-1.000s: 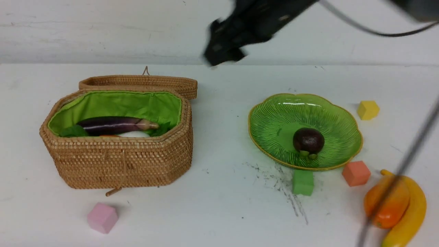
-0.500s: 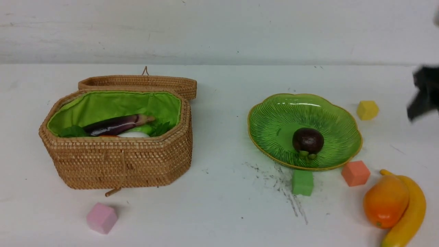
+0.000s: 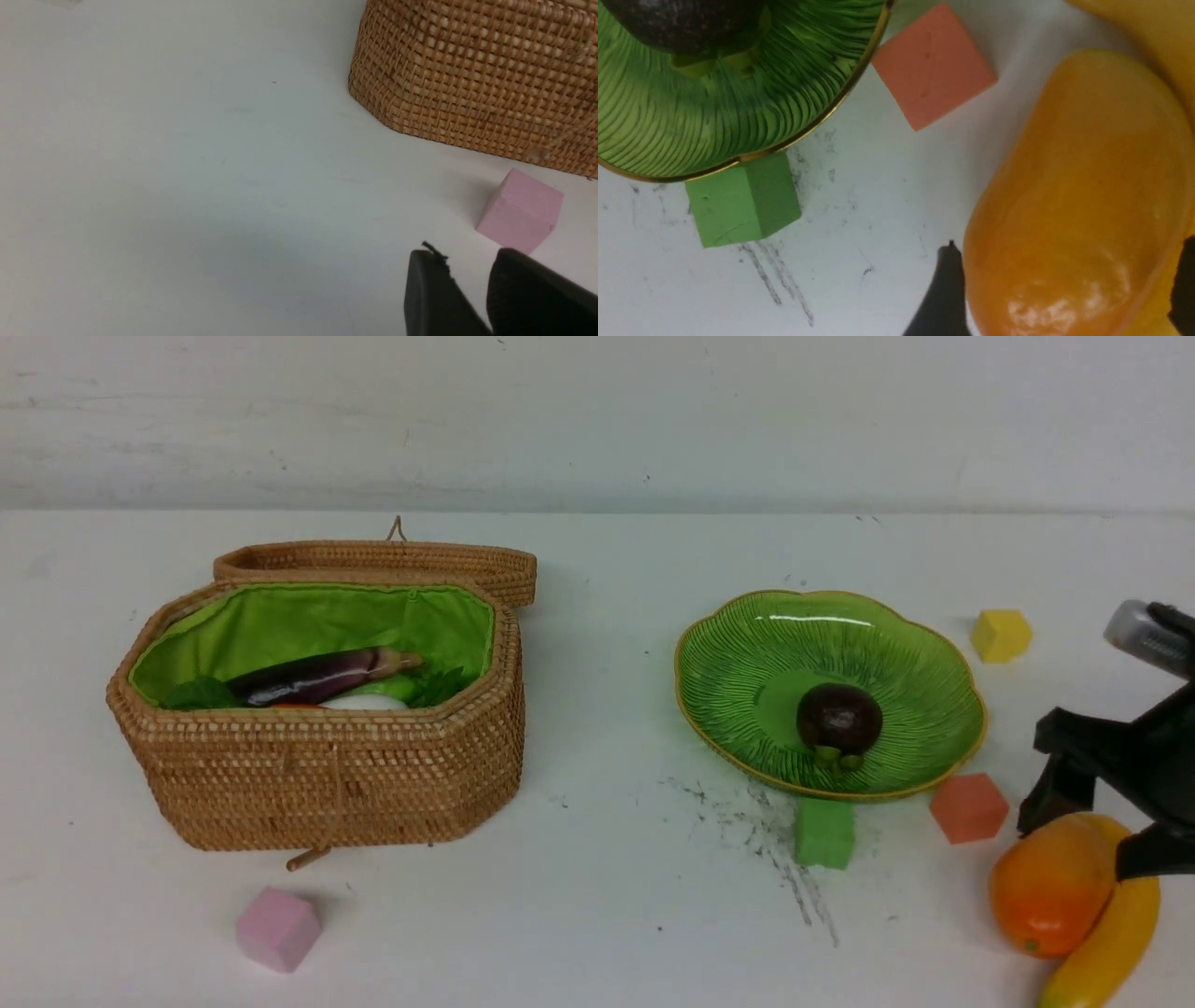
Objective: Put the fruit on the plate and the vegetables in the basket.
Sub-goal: Use the right arm to grab a mango and put it into the right plate
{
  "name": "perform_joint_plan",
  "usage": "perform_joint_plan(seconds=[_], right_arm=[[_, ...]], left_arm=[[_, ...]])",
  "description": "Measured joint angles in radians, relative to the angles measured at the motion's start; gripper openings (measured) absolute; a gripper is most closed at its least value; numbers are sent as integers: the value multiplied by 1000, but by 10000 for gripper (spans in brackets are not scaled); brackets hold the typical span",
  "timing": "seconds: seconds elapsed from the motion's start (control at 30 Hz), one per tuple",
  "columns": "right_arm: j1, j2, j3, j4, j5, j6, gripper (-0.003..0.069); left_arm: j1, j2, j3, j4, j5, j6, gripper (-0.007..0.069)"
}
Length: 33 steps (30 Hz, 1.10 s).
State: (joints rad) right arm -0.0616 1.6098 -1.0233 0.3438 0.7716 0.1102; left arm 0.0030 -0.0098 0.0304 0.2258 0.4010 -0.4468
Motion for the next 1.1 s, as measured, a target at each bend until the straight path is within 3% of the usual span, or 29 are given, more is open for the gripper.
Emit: perform_joint_plan(seconds=[0.3, 0.57, 1.1], right_arm=[[11, 100, 0, -25, -42, 29, 632], [11, 104, 0, -25, -42, 14, 587], [11, 75, 0, -22, -3, -23, 577]], left_arm=[[0, 0, 0, 0, 0, 0, 183], [0, 0, 0, 0, 0, 0, 185], [0, 0, 0, 0, 0, 0, 195]])
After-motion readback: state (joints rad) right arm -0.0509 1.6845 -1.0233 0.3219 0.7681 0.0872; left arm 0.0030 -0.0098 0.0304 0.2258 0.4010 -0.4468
